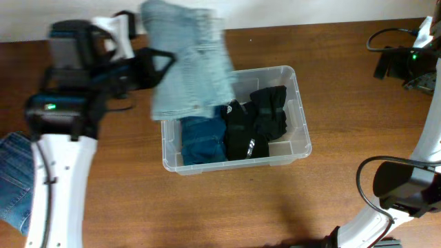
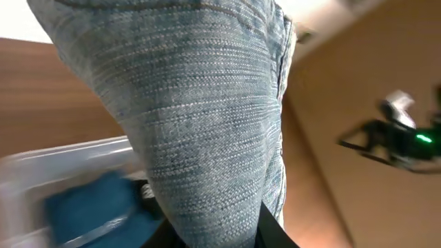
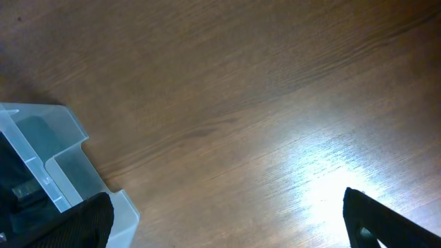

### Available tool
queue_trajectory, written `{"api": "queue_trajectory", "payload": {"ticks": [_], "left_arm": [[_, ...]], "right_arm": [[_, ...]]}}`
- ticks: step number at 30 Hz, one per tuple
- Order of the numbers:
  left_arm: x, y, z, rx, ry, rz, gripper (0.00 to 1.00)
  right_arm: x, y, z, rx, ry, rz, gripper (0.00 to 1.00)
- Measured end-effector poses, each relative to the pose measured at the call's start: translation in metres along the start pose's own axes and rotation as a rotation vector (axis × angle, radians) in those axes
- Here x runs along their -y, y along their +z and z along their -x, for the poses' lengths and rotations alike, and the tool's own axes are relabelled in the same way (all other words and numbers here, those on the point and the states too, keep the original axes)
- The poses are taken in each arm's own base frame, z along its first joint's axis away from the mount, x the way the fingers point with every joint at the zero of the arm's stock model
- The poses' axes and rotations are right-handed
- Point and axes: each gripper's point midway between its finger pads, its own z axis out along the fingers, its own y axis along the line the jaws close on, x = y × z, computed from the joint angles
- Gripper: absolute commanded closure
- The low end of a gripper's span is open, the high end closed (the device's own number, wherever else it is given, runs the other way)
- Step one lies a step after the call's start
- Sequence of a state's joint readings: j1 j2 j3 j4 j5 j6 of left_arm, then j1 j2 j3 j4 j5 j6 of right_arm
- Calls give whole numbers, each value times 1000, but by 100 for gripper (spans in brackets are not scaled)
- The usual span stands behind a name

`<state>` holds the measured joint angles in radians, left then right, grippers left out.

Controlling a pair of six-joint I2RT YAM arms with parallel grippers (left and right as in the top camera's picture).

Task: Pack container
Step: 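Lift the light-blue jeans and carry them right over the bin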

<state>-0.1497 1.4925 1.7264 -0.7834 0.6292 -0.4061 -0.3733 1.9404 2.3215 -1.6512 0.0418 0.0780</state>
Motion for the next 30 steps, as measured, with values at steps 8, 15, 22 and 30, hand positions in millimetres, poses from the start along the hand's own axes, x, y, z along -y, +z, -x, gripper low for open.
{"api": "queue_trajectory", "payload": {"ticks": [8,15,22,30], "left_arm": [[51,74,-39,-126,-96,-102,100],[56,134,-57,-160,-212,-106,100],[63,165,-83,-189,-293,-53,100],[53,194,-104,-208,-365,12,100]], "right_arm": [[0,0,0,0,0,0,1],[0,0,0,0,0,0,1],[0,0,0,0,1,0,2],[0,0,0,0,0,0,2]]}}
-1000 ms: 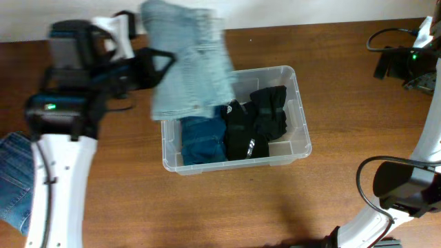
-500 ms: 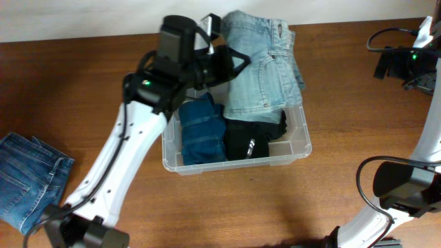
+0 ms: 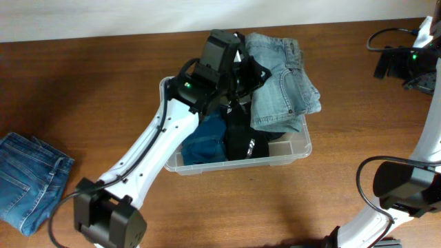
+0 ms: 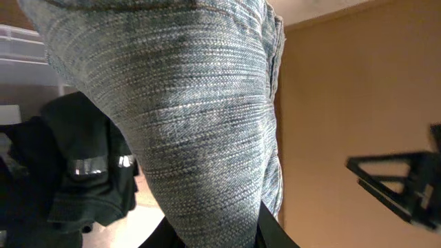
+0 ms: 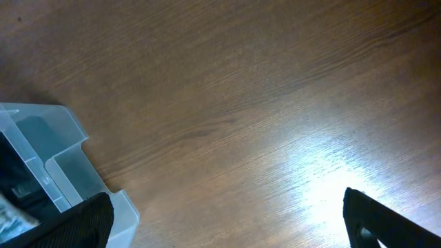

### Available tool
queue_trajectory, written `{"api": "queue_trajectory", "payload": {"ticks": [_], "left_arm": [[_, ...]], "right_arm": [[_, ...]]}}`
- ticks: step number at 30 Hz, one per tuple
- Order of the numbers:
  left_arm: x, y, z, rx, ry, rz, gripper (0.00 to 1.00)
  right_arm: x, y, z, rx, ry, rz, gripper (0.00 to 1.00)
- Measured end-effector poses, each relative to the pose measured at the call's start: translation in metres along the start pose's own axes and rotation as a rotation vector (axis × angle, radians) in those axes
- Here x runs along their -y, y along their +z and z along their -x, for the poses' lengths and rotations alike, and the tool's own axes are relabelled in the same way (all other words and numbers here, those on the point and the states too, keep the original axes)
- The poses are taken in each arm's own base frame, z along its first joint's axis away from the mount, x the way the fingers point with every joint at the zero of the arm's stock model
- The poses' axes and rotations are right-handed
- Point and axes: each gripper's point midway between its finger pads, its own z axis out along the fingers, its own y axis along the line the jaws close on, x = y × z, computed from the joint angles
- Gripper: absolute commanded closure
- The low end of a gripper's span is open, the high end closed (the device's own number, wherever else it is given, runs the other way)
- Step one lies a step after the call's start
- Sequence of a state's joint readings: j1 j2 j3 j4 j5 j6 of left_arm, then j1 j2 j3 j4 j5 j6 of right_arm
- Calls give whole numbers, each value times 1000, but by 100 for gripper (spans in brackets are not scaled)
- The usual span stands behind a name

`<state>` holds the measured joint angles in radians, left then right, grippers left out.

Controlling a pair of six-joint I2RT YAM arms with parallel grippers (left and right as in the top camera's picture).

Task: Pack container
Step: 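Lift the light-blue jeans and carry them right over the bin, then lower the light-blue jeans into the bin's right half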

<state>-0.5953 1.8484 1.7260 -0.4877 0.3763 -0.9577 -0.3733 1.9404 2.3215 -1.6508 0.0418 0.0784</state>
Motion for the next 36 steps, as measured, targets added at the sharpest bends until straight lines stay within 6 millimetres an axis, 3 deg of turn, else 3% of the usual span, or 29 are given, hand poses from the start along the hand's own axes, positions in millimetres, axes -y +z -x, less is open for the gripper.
{"api": "queue_trajectory", "payload": {"ticks": [5,10,18,24,28,36], "left_arm": [[-14,15,0,17,-36,31,100],[-29,34,-12,18,-59,17,100],[-76,55,-42,-23,-112,57,100],[-99,57,-60,-75,-109,113,100],[-104,57,-62,-87,-62,127,100],[-130,49,-66,-119,-25,224,100]], "right_arm": [[0,0,0,0,0,0,1],[0,0,0,0,0,0,2],[0,0,0,0,1,0,2],[0,0,0,0,0,0,2],[0,0,0,0,0,0,2],[0,0,0,0,0,0,1]]}}
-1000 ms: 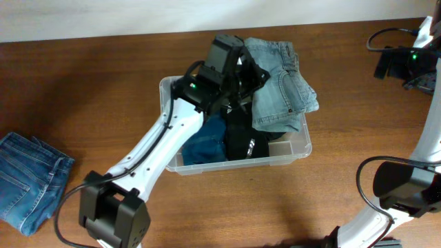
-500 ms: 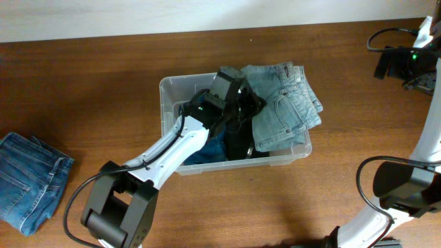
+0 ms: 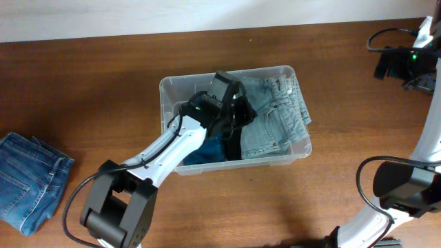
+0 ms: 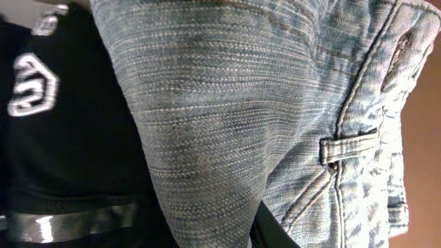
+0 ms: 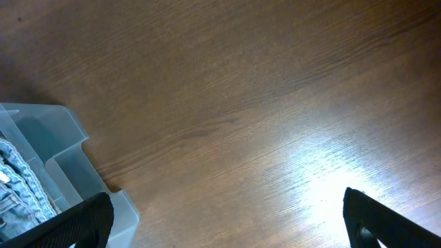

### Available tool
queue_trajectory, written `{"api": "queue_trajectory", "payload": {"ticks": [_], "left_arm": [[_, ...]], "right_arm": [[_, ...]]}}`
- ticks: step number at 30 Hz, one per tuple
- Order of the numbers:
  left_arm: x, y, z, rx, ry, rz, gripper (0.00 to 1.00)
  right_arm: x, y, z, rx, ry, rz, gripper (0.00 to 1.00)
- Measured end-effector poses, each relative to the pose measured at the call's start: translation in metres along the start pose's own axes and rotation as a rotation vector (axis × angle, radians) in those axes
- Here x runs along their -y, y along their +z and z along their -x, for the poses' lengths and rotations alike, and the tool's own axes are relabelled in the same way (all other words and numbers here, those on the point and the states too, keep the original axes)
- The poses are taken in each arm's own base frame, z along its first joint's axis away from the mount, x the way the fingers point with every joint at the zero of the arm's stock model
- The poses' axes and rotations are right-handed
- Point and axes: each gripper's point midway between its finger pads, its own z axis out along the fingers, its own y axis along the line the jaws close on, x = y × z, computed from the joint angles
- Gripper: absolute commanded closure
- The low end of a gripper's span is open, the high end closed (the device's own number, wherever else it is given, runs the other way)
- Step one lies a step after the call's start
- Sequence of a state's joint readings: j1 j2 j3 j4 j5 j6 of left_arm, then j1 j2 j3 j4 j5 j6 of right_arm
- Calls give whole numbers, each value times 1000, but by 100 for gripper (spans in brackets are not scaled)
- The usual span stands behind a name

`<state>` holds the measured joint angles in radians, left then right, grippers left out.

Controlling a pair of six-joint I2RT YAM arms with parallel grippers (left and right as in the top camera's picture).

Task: Pack container
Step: 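Lower the light-blue jeans into the bin's right half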

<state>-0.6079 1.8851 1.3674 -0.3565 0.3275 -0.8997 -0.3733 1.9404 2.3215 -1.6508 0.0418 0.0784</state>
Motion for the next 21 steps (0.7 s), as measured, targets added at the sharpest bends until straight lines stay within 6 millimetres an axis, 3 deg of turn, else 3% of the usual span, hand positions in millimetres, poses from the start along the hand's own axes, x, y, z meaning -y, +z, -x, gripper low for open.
{"api": "queue_trajectory", "payload": {"ticks": [7,9,11,12,21], "left_arm": [[-3,0,3,20,27,20,70],[-4,0,3,21,39,25,27],[-7,0,3,22,44,37,5],[-7,0,3,23,46,38,1],[-1,0,10,53,153,21,1]], "right_arm": [[0,0,0,0,0,0,2],[0,0,0,0,0,0,2],[0,0,0,0,0,0,2],[0,0,0,0,0,0,1],[0,0,0,0,0,0,1]]}}
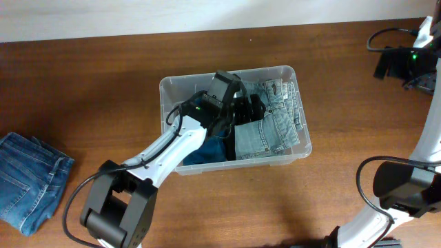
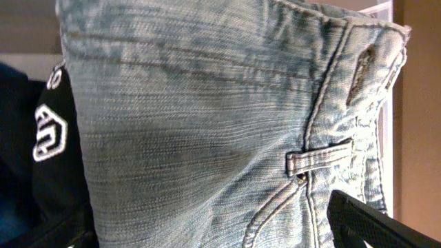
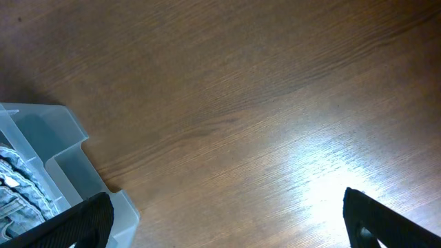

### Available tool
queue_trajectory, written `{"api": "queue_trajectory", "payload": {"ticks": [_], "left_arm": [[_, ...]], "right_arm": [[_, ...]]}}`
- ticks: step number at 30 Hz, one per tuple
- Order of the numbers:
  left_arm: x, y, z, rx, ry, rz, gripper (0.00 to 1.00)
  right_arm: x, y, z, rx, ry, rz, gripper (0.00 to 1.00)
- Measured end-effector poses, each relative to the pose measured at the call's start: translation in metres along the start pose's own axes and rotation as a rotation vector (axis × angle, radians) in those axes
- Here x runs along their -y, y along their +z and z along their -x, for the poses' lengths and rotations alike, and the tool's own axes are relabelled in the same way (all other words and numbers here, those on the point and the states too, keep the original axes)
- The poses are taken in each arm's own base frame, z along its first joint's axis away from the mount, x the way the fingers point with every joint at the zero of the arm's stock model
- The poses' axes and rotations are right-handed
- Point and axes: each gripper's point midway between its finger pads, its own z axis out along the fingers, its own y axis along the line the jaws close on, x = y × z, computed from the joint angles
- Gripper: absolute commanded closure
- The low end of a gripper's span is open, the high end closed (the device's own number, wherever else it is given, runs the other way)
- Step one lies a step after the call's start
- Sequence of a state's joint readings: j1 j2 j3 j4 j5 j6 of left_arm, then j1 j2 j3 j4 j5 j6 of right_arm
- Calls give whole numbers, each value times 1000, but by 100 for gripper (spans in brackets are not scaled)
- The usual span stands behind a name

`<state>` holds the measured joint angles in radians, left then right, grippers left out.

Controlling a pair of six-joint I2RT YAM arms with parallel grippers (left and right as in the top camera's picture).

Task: Pack container
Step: 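Lower the light-blue jeans into the bin's right half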

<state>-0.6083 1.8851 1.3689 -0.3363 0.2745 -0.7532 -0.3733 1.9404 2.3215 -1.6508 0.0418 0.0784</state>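
A clear plastic container (image 1: pixel 304 147) stands mid-table. Folded light blue jeans (image 1: pixel 272 127) lie in its right half, on top of a black garment (image 2: pixel 48 131) with a white logo; a dark blue garment (image 1: pixel 205 149) fills the near left part. My left gripper (image 1: pixel 241 108) is inside the box, open, its fingers spread on either side of the light jeans (image 2: pixel 207 124) just below it. My right gripper (image 3: pixel 227 220) hangs open and empty over bare wood at the far right, with the container's corner (image 3: pixel 62 151) at the edge of its view.
Another pair of folded, darker blue jeans (image 1: pixel 24 180) lies on the table at the near left edge. The right arm (image 1: pixel 403 62) and its cables sit at the far right corner. The wooden table (image 1: pixel 103 89) surrounds the box.
My left gripper has opened and let go of the light jeans. The jeans now lie flatter and more tucked inside the container's right half. The right arm has not moved.
My left gripper held the light jeans in the air left of and above the container. Then it carried them over the box's far right corner. Then they were down in the box, still gripped. Now they rest there, released.
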Motion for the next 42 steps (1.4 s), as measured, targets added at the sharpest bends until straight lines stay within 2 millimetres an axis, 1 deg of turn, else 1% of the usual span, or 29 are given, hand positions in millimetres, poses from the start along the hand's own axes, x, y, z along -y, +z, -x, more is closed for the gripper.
{"api": "queue_trajectory", "payload": {"ticks": [3,5,7,12,14,17,20,21,22,25,26,27,28,32,35,37,42], "left_arm": [[2,-2,6,21,44,10,1],[6,-7,13,43,77,12,5],[11,-14,19,71,119,15,9],[34,-42,37,178,237,40,10],[44,-51,37,215,293,58,11],[56,-54,33,249,370,86,11],[63,-53,27,276,426,125,35],[65,-53,27,291,441,138,56],[66,-54,27,306,457,154,66],[69,-57,31,358,482,196,70],[69,-58,33,370,484,201,79],[70,-59,35,383,488,205,94],[71,-59,37,393,493,208,100],[74,-62,43,424,497,205,100],[74,-58,41,414,500,199,100],[74,-52,38,393,510,191,100],[74,-27,30,328,555,173,100]], "right_arm": [[0,0,0,0,0,0,2],[0,0,0,0,0,0,1],[0,0,0,0,0,0,2],[0,0,0,0,0,0,1],[0,0,0,0,1,0,1],[0,0,0,0,0,0,2],[0,0,0,0,1,0,2],[0,0,0,0,0,0,2],[0,0,0,0,-1,0,2],[0,0,0,0,0,0,2],[0,0,0,0,0,0,2],[0,0,0,0,0,0,2],[0,0,0,0,0,0,2],[0,0,0,0,0,0,2],[0,0,0,0,0,0,2],[0,0,0,0,0,0,2],[0,0,0,0,0,0,1]]}}
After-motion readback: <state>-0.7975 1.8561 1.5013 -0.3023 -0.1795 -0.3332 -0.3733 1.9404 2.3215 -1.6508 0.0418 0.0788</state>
